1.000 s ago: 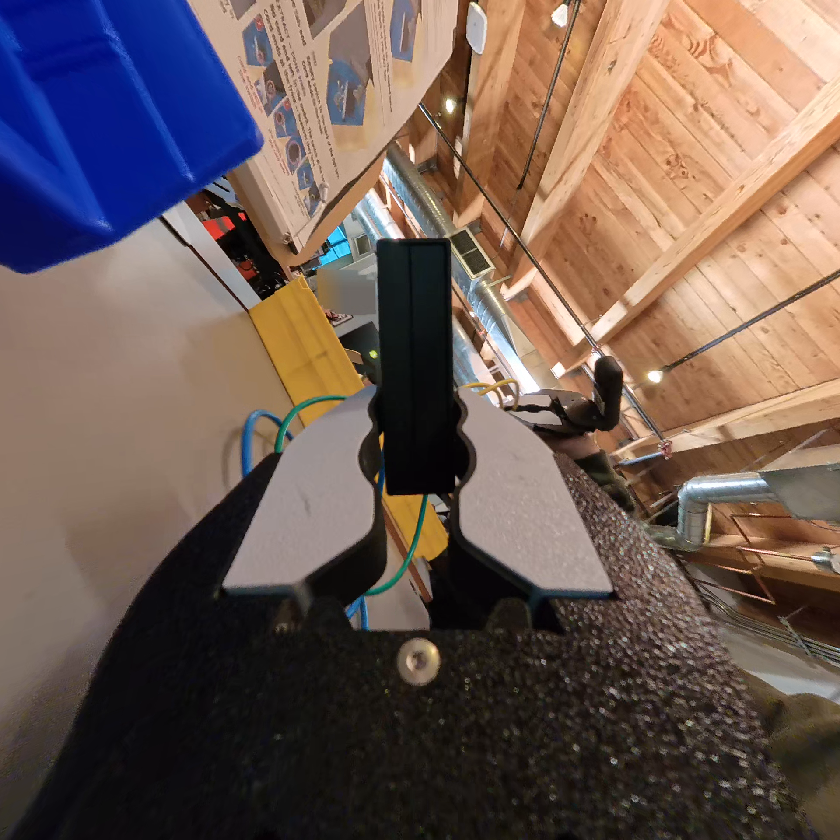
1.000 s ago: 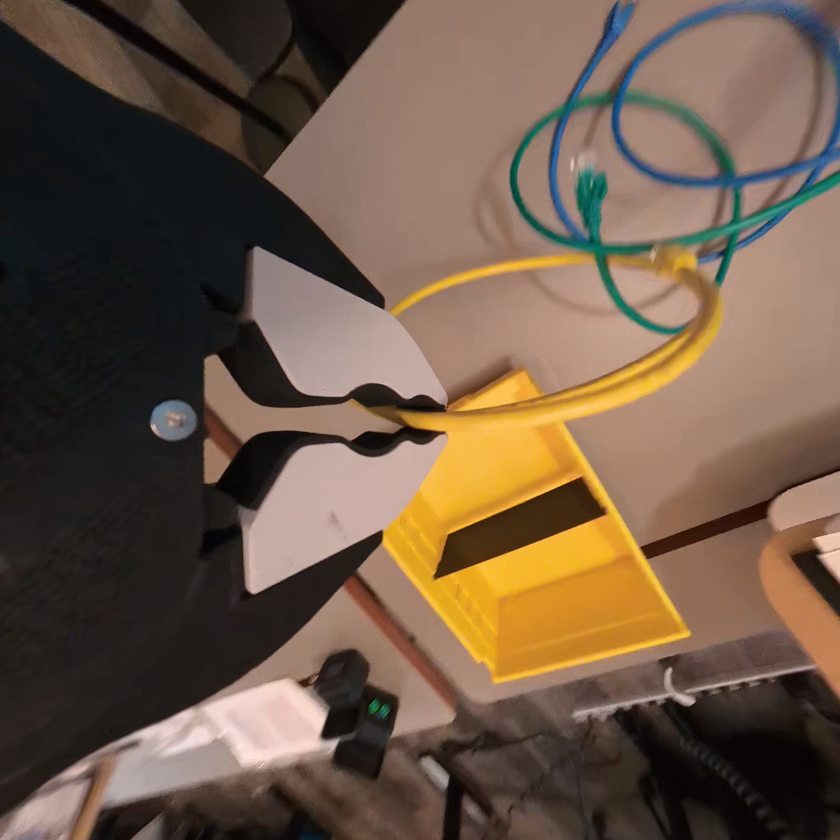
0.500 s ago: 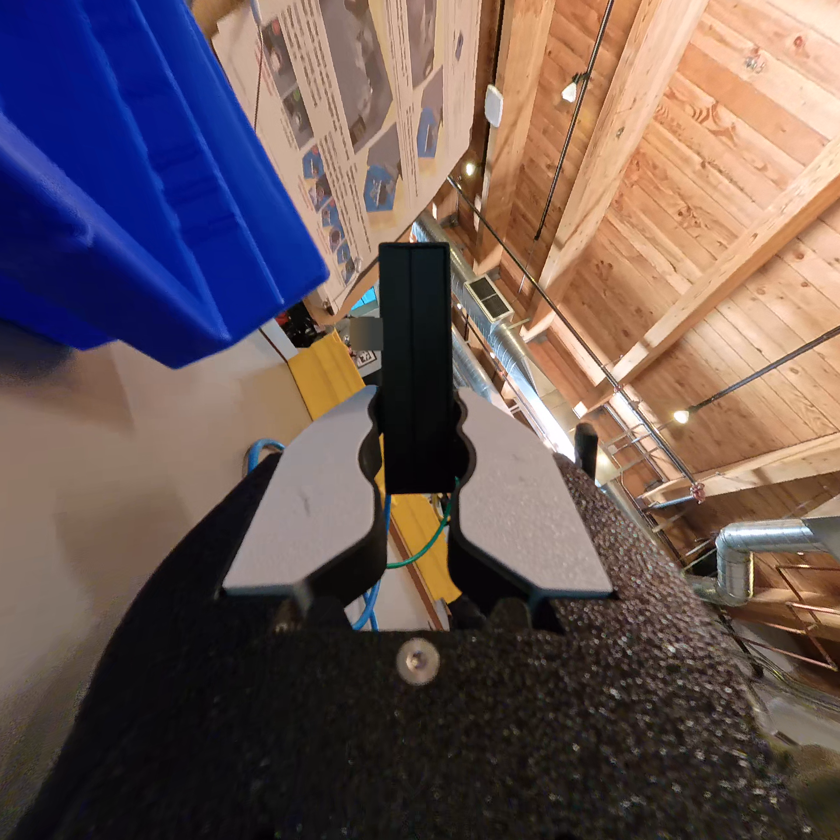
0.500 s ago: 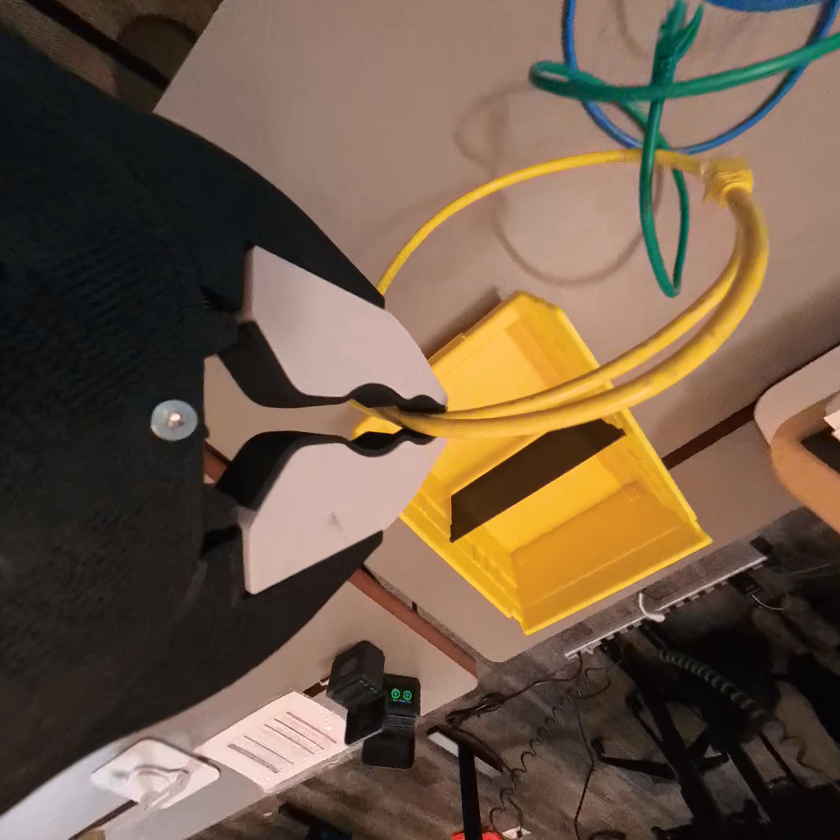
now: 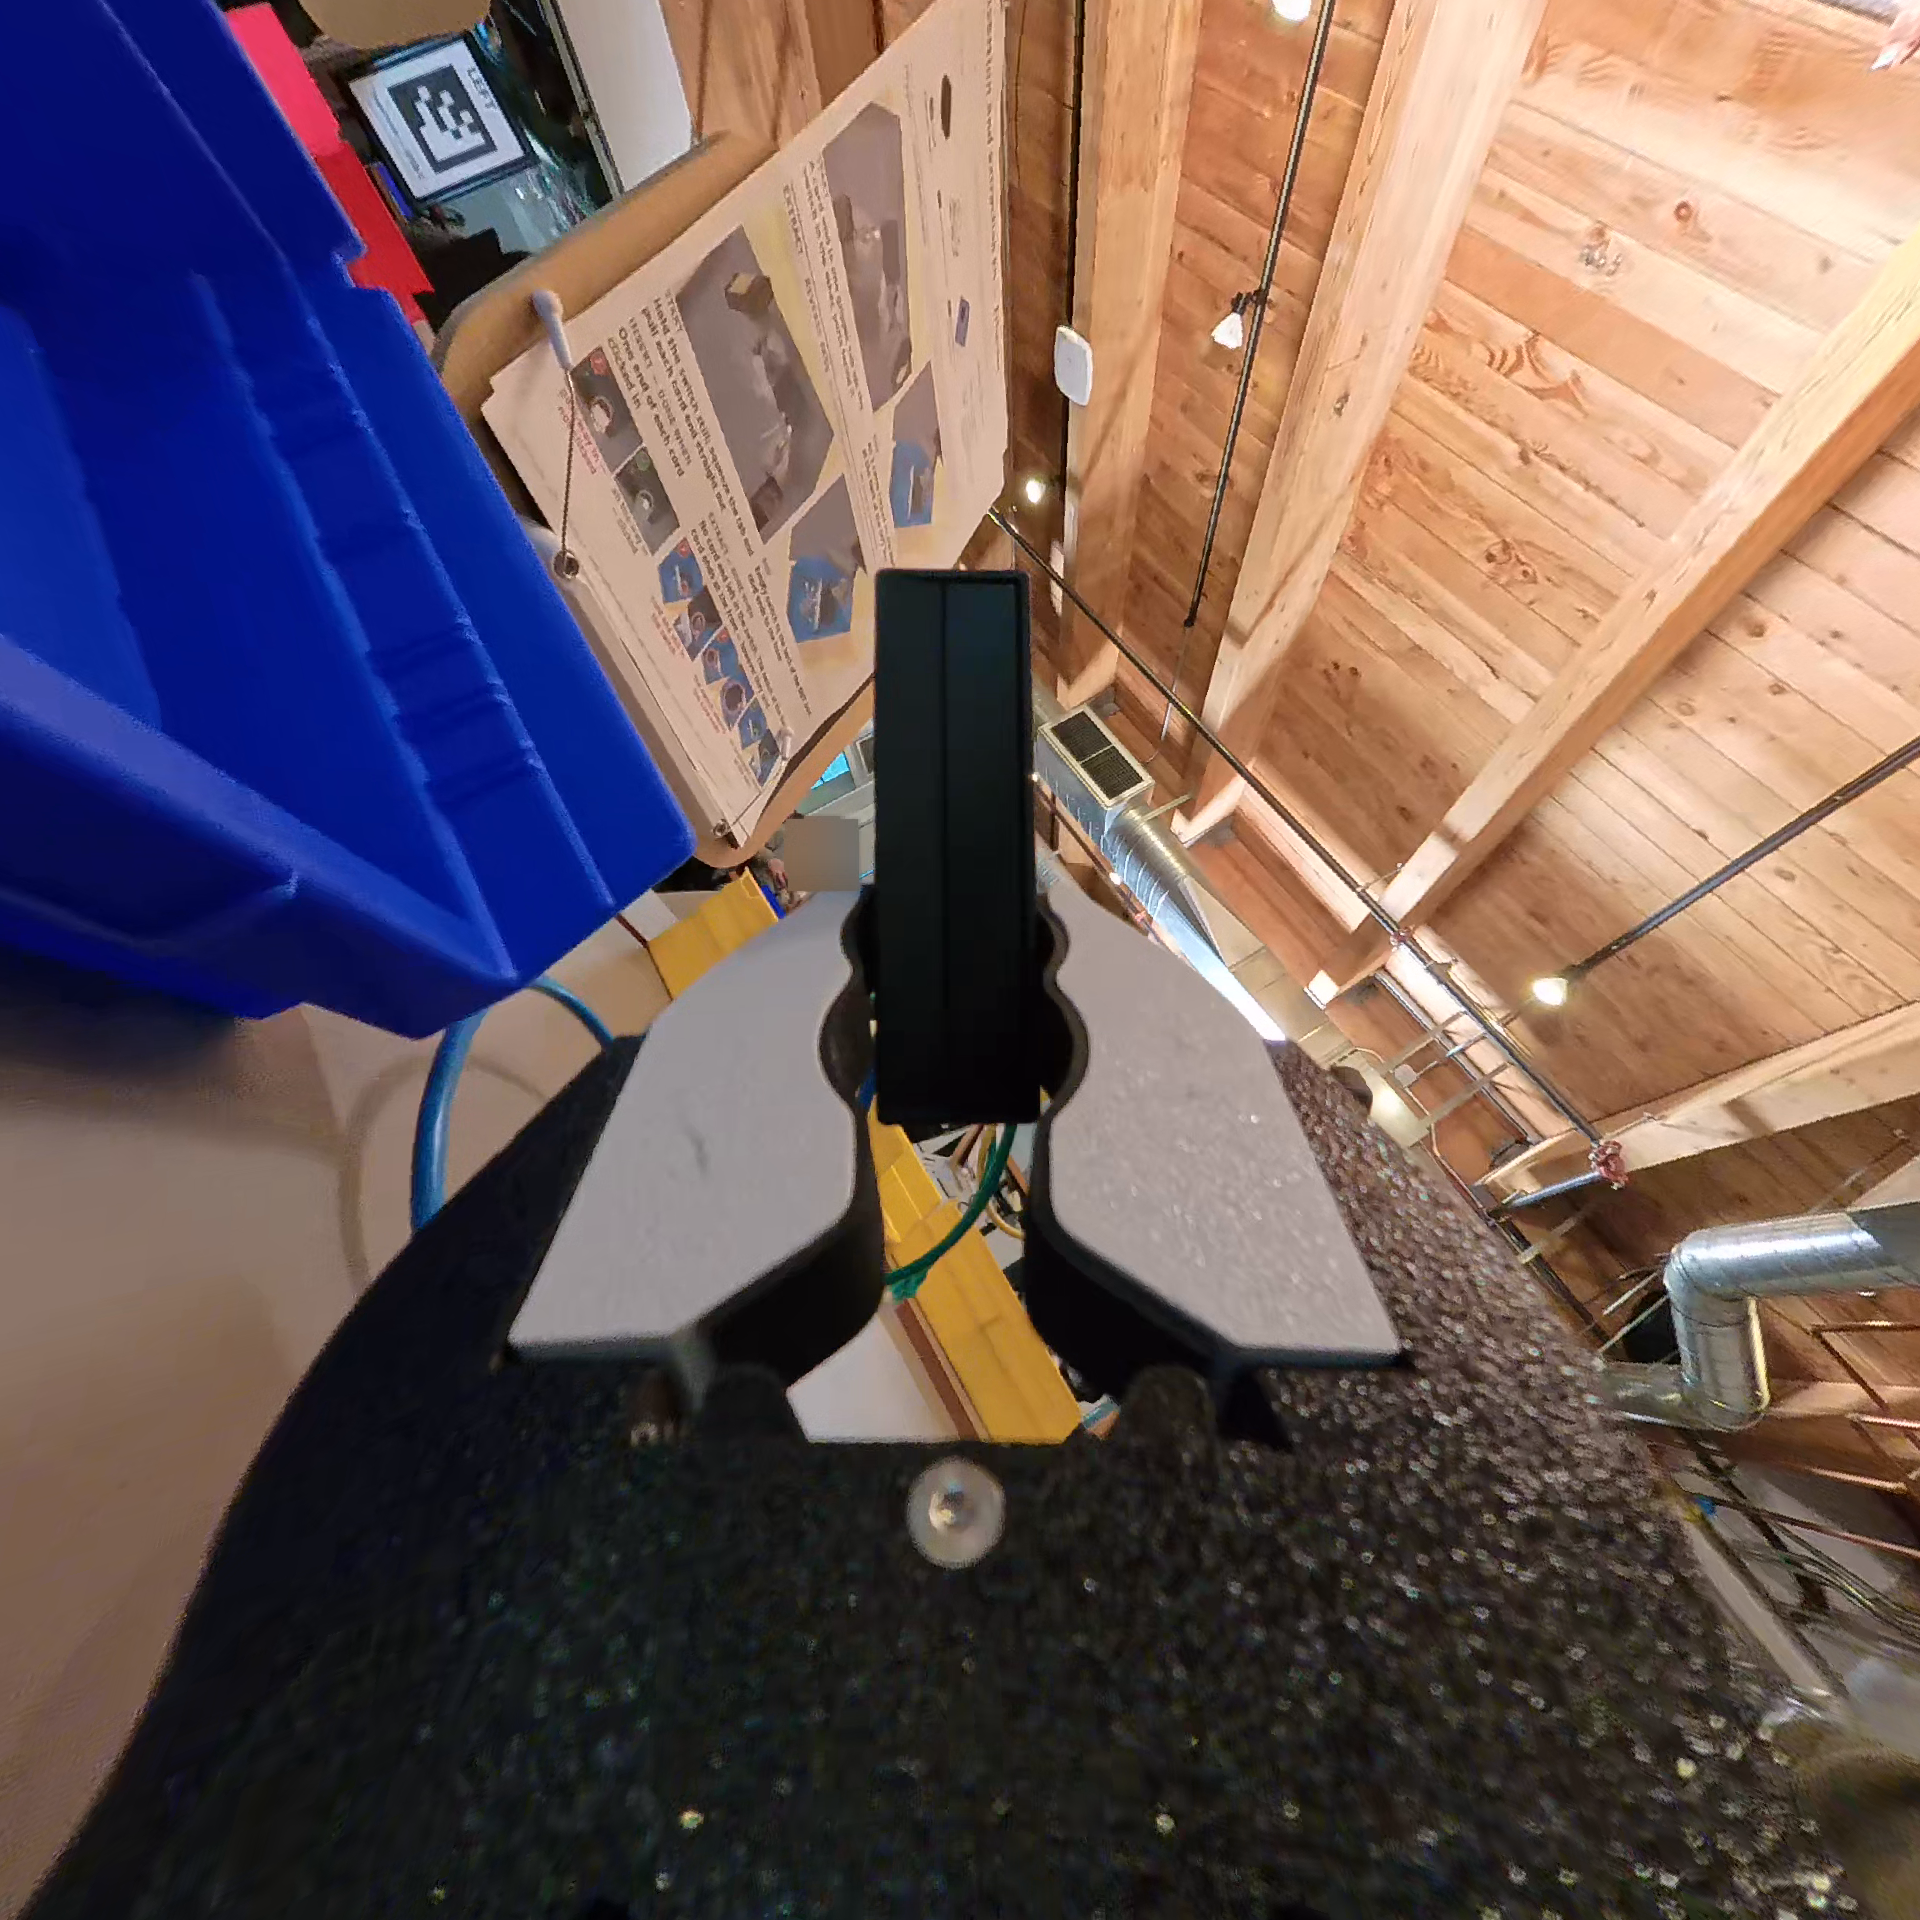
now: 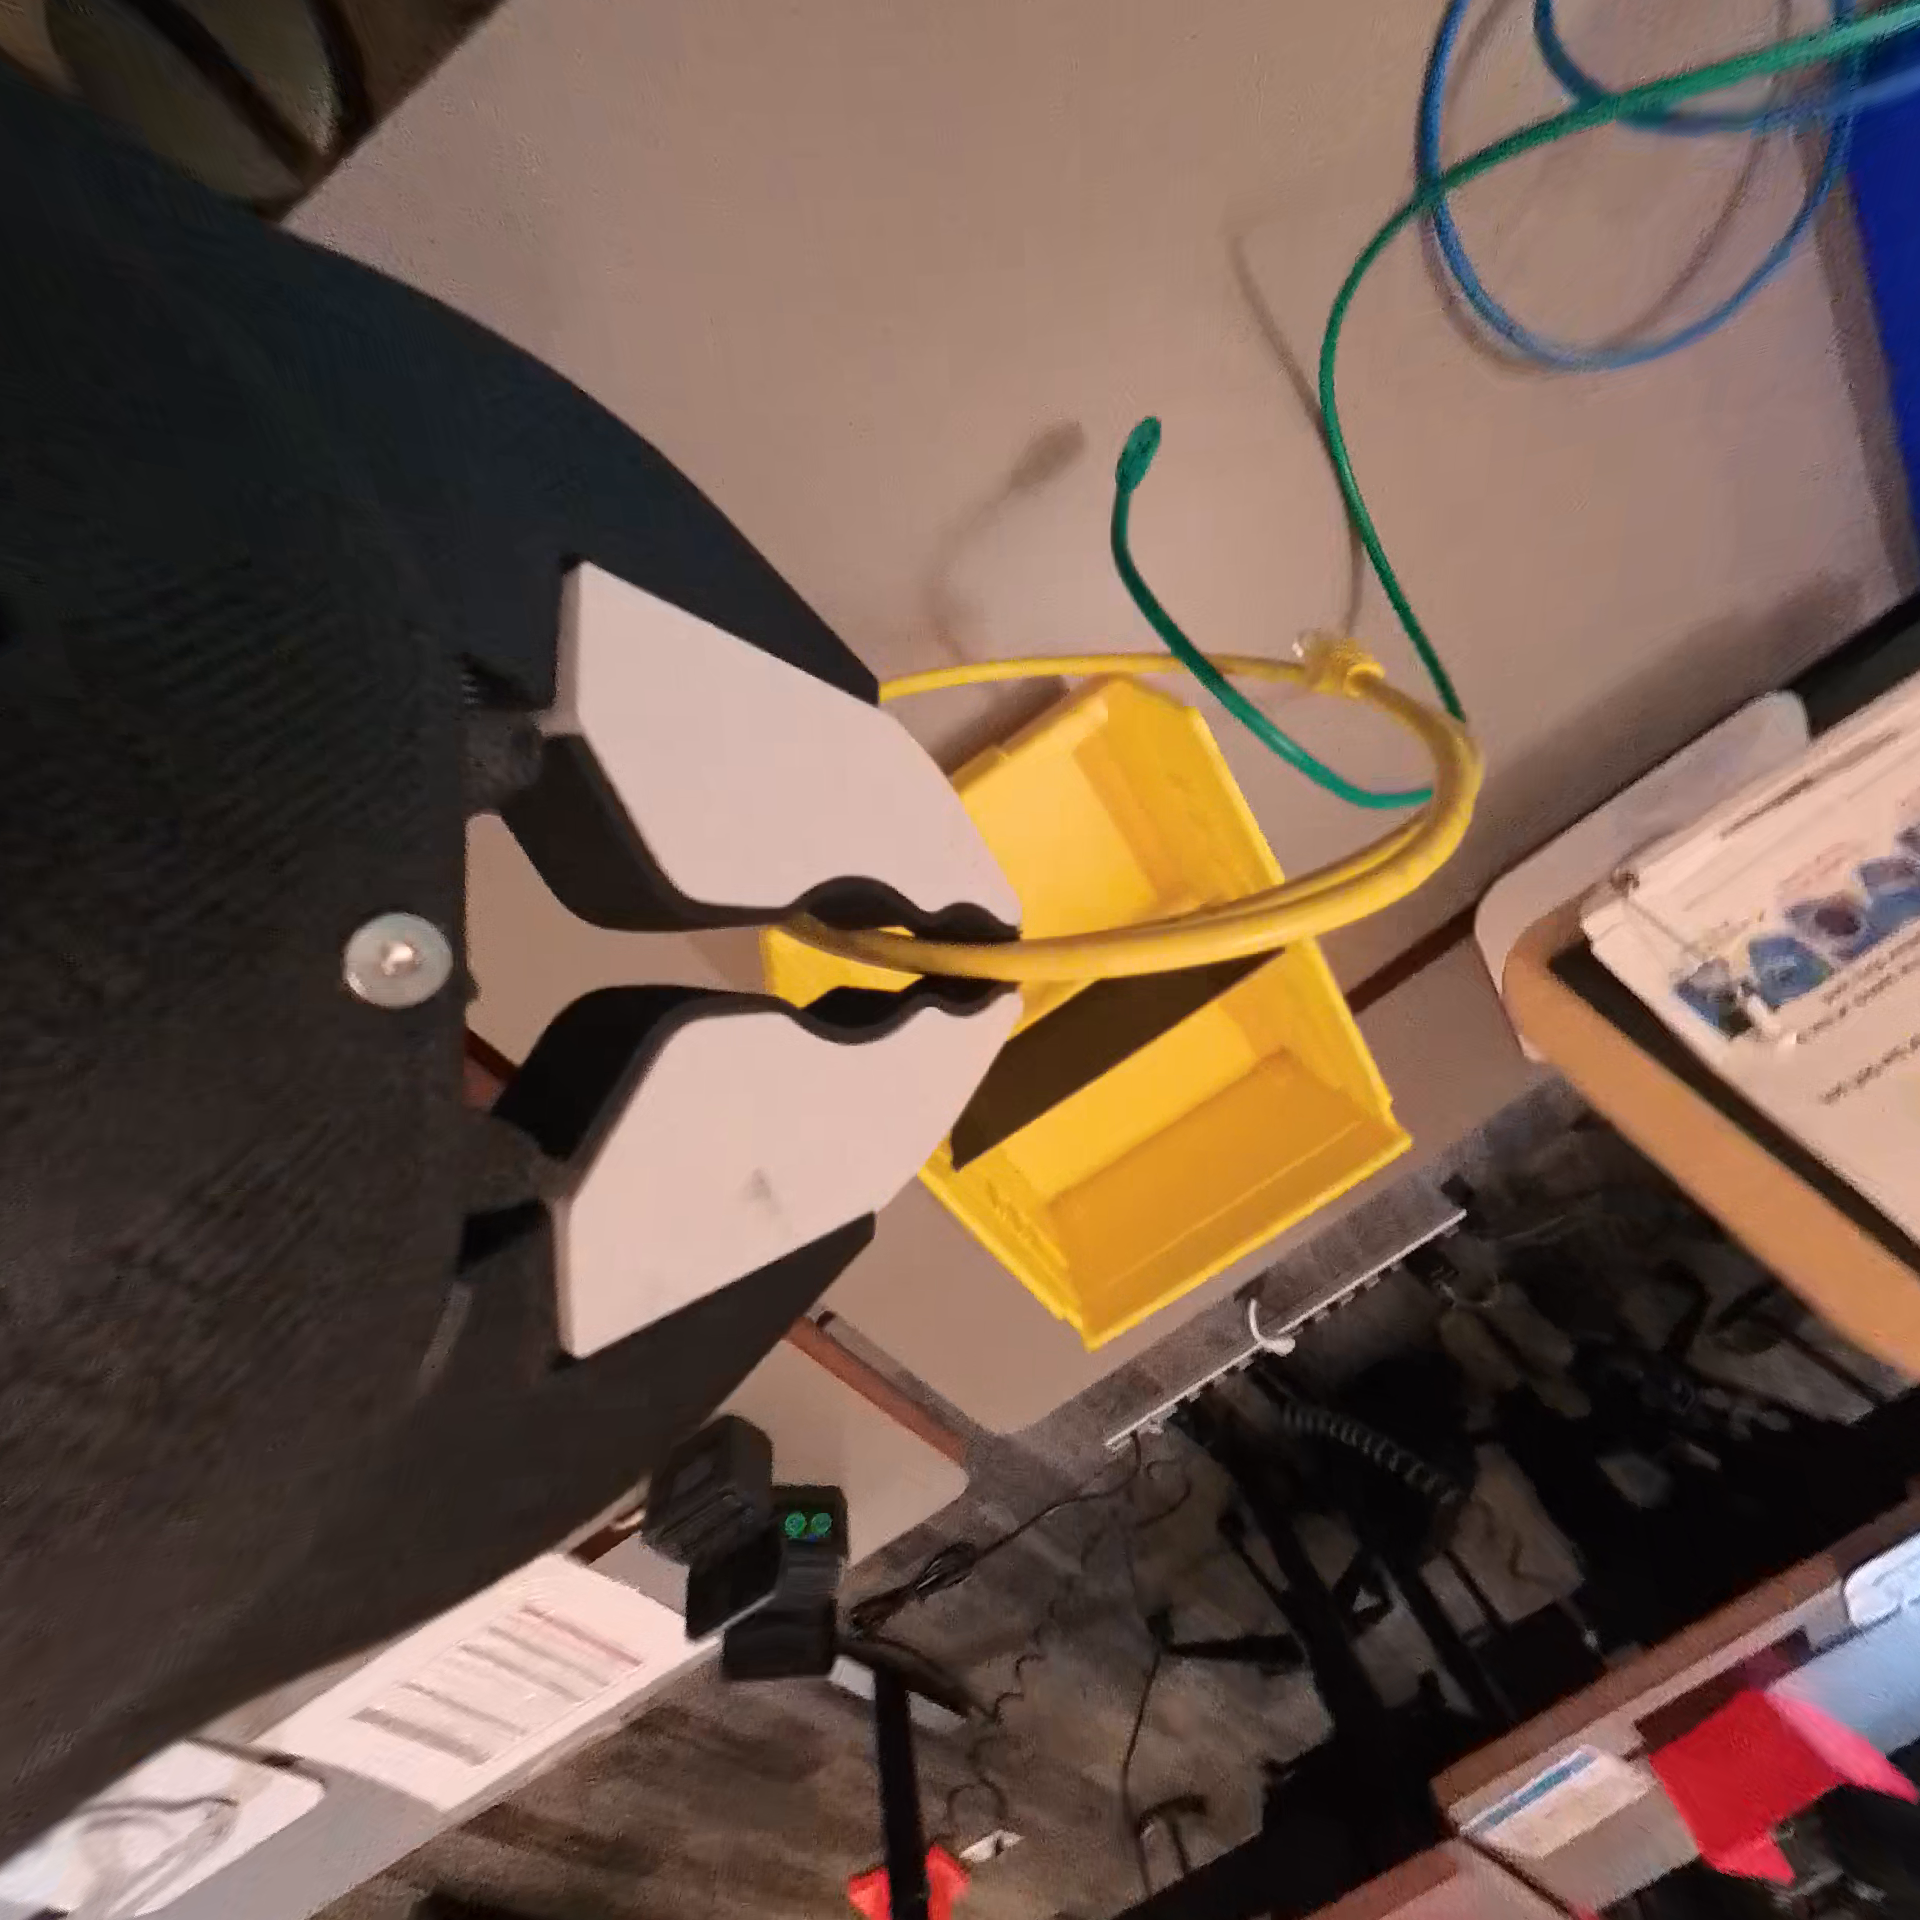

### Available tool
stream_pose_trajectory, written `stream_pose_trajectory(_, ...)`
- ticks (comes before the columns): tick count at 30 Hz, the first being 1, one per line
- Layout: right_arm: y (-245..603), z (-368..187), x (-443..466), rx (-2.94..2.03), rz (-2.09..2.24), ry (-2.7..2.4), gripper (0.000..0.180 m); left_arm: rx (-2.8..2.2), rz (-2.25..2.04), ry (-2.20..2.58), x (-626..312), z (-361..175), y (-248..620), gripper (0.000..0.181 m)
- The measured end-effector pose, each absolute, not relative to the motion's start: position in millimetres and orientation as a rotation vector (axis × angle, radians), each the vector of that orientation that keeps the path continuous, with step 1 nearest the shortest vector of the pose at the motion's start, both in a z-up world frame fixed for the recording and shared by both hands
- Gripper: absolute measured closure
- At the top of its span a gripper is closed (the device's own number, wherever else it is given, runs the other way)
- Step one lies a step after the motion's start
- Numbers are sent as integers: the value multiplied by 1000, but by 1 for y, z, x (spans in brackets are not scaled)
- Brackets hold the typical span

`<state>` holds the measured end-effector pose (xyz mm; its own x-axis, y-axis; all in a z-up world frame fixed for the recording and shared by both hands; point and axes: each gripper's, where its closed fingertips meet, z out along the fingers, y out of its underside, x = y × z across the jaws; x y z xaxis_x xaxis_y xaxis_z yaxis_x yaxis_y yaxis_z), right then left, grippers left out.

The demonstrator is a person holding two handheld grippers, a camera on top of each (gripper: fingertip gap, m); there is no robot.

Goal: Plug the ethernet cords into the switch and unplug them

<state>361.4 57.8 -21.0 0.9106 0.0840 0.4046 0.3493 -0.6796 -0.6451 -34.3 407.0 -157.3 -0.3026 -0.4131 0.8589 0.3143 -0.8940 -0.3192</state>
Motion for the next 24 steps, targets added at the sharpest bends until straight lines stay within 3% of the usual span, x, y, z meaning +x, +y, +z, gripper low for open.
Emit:
stream_pose_trajectory(4, 72, -55, 295, -2355, -389, -630, 174, -1518, -2271, 163, -20, -161, 391, 154)
stream_pose_trajectory(15, 115, -142, 148, -2033, -875, -1297, 174, -1481, -2393, 32, -10, -153, 380, 153)
stream_pose_trajectory(24, 115, -139, 112, -1992, -602, -1298, 174, -1268, -2651, -13, 38, -45, 376, 154)
